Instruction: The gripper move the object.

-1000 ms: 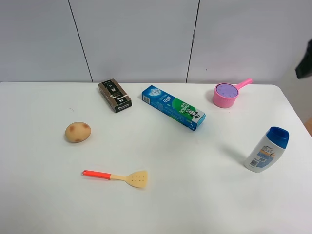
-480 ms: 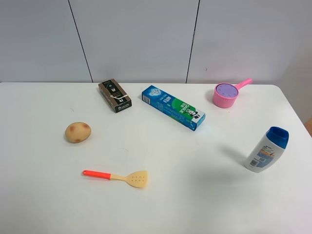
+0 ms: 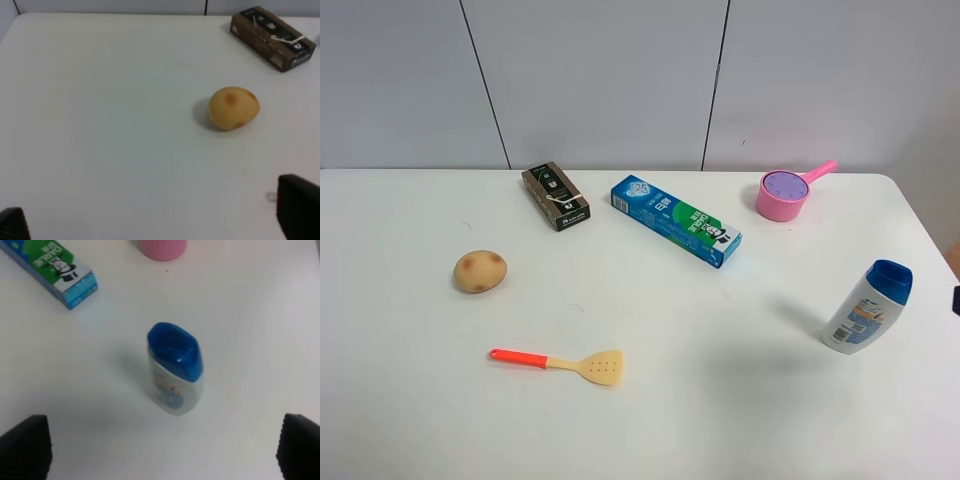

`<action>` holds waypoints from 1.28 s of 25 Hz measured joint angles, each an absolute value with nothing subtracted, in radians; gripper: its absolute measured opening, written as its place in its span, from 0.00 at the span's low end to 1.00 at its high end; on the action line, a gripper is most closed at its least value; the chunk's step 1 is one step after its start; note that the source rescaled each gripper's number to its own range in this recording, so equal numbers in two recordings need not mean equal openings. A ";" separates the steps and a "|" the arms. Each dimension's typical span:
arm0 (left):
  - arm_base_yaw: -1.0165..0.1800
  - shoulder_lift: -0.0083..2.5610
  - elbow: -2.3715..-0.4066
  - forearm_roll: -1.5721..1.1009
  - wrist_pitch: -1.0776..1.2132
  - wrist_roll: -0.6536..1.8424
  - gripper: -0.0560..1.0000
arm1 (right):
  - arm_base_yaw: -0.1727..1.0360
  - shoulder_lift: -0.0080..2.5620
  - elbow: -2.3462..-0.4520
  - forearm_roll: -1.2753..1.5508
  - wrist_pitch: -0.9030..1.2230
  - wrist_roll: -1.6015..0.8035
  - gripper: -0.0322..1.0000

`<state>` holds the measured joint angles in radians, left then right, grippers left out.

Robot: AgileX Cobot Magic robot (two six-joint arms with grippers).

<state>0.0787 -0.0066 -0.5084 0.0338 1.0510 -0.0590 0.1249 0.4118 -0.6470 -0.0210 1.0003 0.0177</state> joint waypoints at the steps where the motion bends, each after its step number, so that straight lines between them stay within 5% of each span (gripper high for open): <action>1: 0.079 -0.007 -0.508 0.034 1.051 -0.059 1.00 | 0.125 0.411 -0.647 -0.006 1.028 0.018 0.94; 8: 0.079 -0.007 -0.508 0.034 1.051 -0.059 1.00 | 0.125 0.397 -0.643 -0.043 1.215 0.010 0.94; 32: 0.079 -0.007 -0.508 0.034 1.051 -0.059 1.00 | 0.126 0.157 -0.497 0.035 1.061 -0.073 0.94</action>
